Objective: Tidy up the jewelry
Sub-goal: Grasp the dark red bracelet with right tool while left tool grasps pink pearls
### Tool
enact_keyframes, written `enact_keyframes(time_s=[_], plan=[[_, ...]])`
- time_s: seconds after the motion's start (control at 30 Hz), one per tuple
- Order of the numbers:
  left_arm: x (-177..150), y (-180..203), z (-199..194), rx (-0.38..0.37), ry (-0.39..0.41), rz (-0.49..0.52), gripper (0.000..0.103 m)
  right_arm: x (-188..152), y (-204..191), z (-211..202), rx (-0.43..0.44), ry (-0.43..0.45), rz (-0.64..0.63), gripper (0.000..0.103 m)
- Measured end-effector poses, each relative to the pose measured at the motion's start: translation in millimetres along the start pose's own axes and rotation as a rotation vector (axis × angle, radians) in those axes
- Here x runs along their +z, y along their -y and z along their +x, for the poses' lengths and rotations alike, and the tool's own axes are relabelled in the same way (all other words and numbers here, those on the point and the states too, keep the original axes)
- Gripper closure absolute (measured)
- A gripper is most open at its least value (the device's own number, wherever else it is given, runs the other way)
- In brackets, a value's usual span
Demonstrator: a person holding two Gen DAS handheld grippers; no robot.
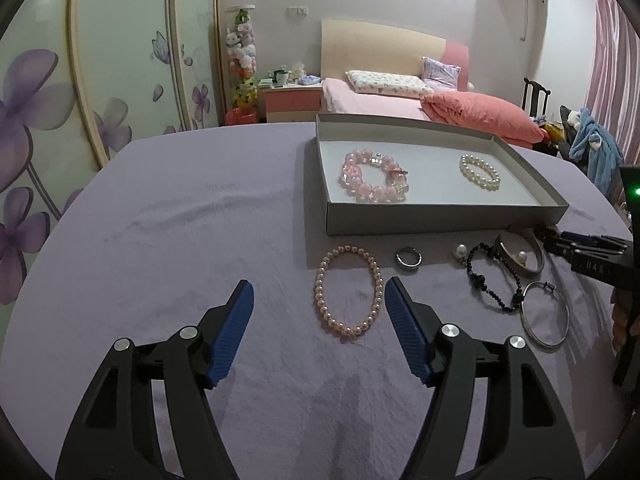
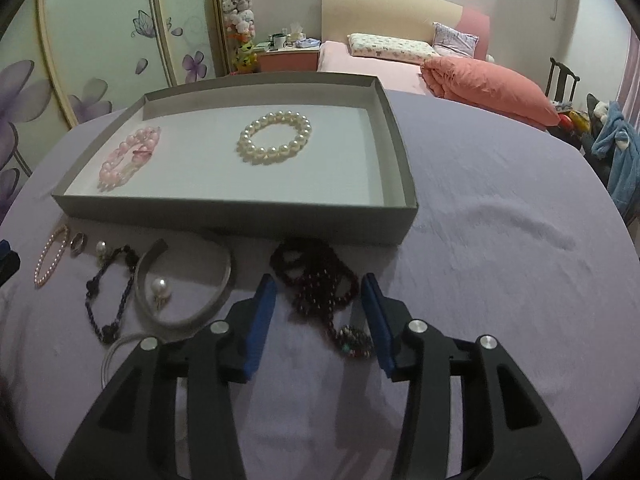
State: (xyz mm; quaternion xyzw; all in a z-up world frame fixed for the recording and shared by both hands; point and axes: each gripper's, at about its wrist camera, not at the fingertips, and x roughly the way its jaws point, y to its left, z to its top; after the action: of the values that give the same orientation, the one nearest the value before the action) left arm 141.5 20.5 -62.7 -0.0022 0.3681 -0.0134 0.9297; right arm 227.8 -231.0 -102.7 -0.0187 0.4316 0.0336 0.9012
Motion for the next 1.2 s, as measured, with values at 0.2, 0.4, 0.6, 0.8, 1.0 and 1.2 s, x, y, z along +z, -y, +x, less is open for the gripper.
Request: enact_keyframes(time_s=[0.2, 0.4, 0.6, 0.8, 1.0, 1.2], plan=[[0, 2, 11, 0.01, -0.03, 0.01, 0.036, -2, 2, -5, -0.008, 0.004, 0.01, 0.094], [1, 4, 30, 0.022, -0.106, 0.023, 0.058, -6, 5, -8, -0.003, 0.004, 0.026, 0.094], [-1, 6, 34, 0.04, -0.136, 0.043, 0.072, -6, 8, -9, 0.001, 0.003, 0.031, 0.094], [0, 7, 34, 0.042, -0.137, 0.04, 0.072, -6, 11, -10, 0.004, 0.003, 0.036, 0.093], [3, 11, 35, 0.052, -0.138, 0.045, 0.073, -6, 10, -10, 0.004, 0.002, 0.034, 0.093], [3, 15, 35, 0.058, -0.137, 0.062, 0.079, -6, 10, -10, 0.004, 0.002, 0.035, 0.093]])
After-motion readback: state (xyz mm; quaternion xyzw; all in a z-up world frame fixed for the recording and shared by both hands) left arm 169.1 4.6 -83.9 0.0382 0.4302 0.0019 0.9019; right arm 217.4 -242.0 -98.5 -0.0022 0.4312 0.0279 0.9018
